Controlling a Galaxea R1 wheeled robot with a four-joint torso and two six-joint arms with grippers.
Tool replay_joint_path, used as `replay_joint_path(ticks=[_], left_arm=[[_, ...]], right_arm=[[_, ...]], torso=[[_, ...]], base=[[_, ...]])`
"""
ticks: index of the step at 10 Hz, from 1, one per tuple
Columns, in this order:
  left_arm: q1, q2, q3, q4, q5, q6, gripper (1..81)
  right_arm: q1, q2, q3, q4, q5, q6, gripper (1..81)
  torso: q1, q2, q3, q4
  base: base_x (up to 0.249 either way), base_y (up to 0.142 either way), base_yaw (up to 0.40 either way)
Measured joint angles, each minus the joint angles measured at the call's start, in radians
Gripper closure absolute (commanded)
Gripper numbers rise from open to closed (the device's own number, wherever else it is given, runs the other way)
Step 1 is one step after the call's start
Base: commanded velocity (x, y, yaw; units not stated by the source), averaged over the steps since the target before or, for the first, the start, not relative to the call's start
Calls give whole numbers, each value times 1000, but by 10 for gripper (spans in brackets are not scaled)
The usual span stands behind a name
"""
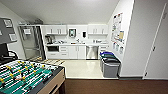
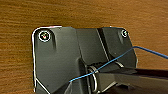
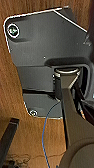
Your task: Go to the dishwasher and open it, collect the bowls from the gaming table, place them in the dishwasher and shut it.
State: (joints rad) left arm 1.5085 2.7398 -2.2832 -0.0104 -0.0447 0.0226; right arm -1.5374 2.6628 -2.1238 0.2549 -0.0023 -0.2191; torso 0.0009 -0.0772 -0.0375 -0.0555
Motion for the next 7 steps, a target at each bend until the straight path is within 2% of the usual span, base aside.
replay_joint_path(ticks=[7], left_arm=[[0,0,0,0,0,0,10]], right_arm=[[0,0,0,0,2,0,10]], torso=[[0,0,0,0]], base=[[274,0,0]])
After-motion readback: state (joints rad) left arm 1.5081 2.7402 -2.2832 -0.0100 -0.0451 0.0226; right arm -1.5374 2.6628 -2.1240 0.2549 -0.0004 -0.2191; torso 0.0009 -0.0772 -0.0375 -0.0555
